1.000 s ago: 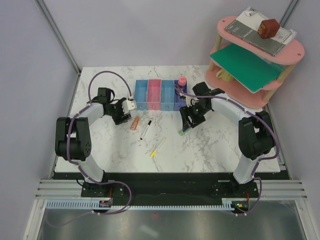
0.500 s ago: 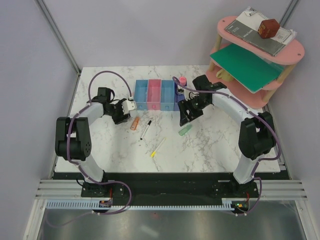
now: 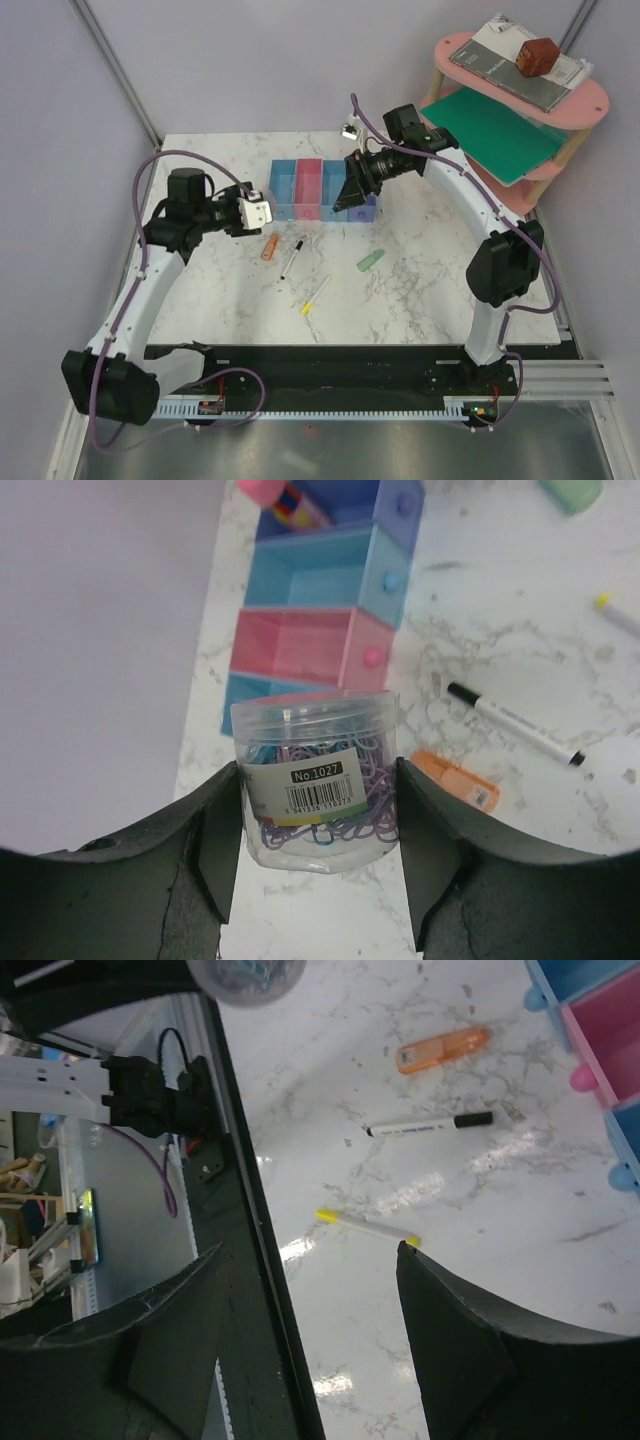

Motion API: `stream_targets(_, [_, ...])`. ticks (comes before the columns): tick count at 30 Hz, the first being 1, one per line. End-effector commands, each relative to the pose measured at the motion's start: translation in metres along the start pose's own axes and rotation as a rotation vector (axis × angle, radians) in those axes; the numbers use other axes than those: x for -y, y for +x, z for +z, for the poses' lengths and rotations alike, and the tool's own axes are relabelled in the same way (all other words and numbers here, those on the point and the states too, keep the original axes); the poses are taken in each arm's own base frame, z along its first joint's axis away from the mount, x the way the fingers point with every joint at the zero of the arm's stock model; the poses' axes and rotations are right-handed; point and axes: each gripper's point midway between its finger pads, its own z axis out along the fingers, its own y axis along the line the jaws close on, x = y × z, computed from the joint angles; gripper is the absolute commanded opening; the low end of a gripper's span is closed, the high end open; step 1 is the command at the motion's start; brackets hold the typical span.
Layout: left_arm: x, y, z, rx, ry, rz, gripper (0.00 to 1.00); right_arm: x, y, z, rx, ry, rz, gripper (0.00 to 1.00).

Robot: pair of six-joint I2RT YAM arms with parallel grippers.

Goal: Sort the stationery into containers
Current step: Pick up the stationery from the center of the board, then place the stationery in the storage box.

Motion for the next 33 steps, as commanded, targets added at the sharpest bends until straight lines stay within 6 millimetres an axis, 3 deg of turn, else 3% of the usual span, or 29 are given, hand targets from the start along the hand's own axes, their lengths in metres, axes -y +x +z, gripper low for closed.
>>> stream_targets(1, [0.021,-0.062,-0.011,0.156,0.024,0.006,0.26,-0.036,-0.030,0.005,0.055,-0.256,-0.030,0.74])
stream_targets(5, [0.024,-0.099,-0.019,0.220,-0.002,0.026,0.24,-0.054,-0.040,0.015,0.052,-0.354,-0.056,0.77])
stream_targets(9, [0.028,-0.115,-0.016,0.242,0.008,0.025,0.20,-0.063,-0.036,0.021,0.046,-0.413,-0.085,0.95])
stream_targets(15, [0.018,-0.111,-0.007,0.219,-0.028,0.034,0.19,-0.076,-0.037,0.020,0.045,-0.414,-0.114,0.93])
stream_targets(22, [0.008,-0.100,0.014,0.183,-0.042,0.014,0.17,-0.087,-0.034,0.036,0.016,-0.363,-0.135,0.93])
stream_targets(33, [0.005,-0.110,0.023,0.202,-0.031,0.014,0.13,-0.080,-0.031,0.060,-0.012,-0.341,-0.123,0.94])
